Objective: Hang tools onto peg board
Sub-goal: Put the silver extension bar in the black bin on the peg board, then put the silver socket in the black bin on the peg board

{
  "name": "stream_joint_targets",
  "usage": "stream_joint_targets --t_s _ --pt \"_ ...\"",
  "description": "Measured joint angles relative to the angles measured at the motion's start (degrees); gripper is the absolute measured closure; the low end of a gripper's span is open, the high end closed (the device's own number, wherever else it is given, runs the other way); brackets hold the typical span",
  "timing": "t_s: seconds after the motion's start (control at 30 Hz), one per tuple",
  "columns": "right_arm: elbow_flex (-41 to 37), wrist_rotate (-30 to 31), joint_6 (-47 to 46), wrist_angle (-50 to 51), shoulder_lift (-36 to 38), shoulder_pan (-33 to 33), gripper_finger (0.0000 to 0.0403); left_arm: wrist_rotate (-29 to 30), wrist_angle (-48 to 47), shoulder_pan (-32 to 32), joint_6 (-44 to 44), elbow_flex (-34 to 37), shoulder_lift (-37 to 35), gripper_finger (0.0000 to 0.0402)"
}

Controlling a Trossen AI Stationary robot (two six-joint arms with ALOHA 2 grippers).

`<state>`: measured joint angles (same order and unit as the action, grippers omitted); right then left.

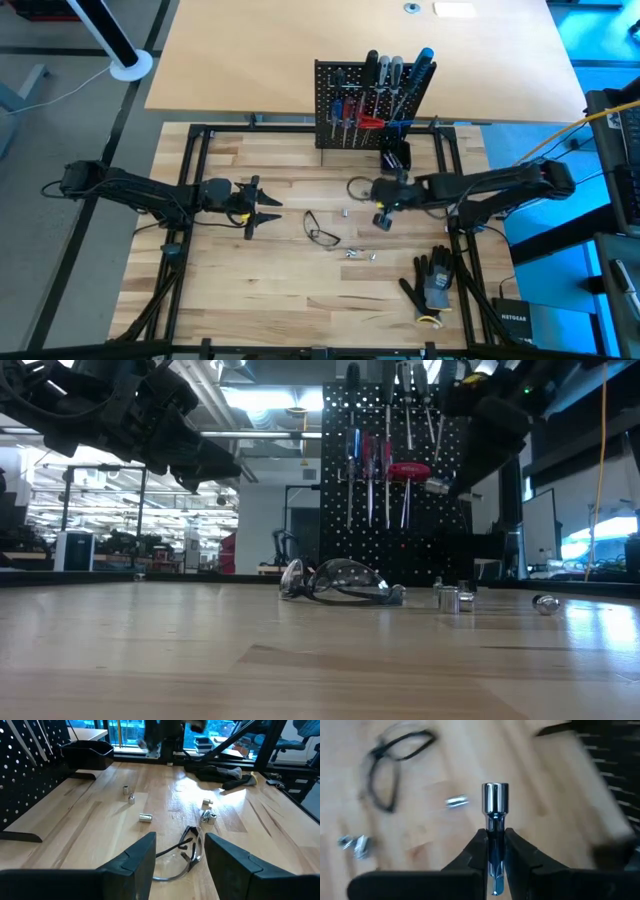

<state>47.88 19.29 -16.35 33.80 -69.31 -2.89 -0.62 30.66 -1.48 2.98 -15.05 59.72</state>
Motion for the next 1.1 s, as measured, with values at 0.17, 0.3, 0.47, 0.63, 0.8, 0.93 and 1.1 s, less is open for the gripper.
stream_joint_targets --t_s 0.17,0.3,0.47,0.63,0.8,0.93,1.1 --pt "0.0 4.4 -4.7 6.8 4.4 5.5 0.0361 0.0 0.0 0.0 0.0 0.0 0.0 0.0243" --pt "0.0 7.2 -6.2 9.3 5.6 11.1 0.0361 0.0 0.0 0.0 0.0 0.0 0.0 0.0243" --pt "0.0 7.1 -6.2 9.2 5.5 17.9 0.036 0.0 0.0 0.0 -0.2 0.0 0.0 0.0243" --pt "0.0 7.0 -4.1 8.6 4.7 23.1 0.0359 0.0 0.0 0.0 -0.1 0.0 0.0 0.0243" --pt "0.0 6.9 -2.6 6.3 3.6 25.6 0.0359 0.0 0.0 0.0 -0.1 0.0 0.0 0.0243" --pt "0.0 6.1 -2.5 5.7 2.6 26.6 0.0344 -0.1 -0.1 0.0 -0.2 0.0 0.0 0.0243" --pt "0.0 6.2 -2.7 5.7 1.6 26.7 0.0293 -0.1 0.0 0.0 -0.1 0.0 0.0 0.0243"
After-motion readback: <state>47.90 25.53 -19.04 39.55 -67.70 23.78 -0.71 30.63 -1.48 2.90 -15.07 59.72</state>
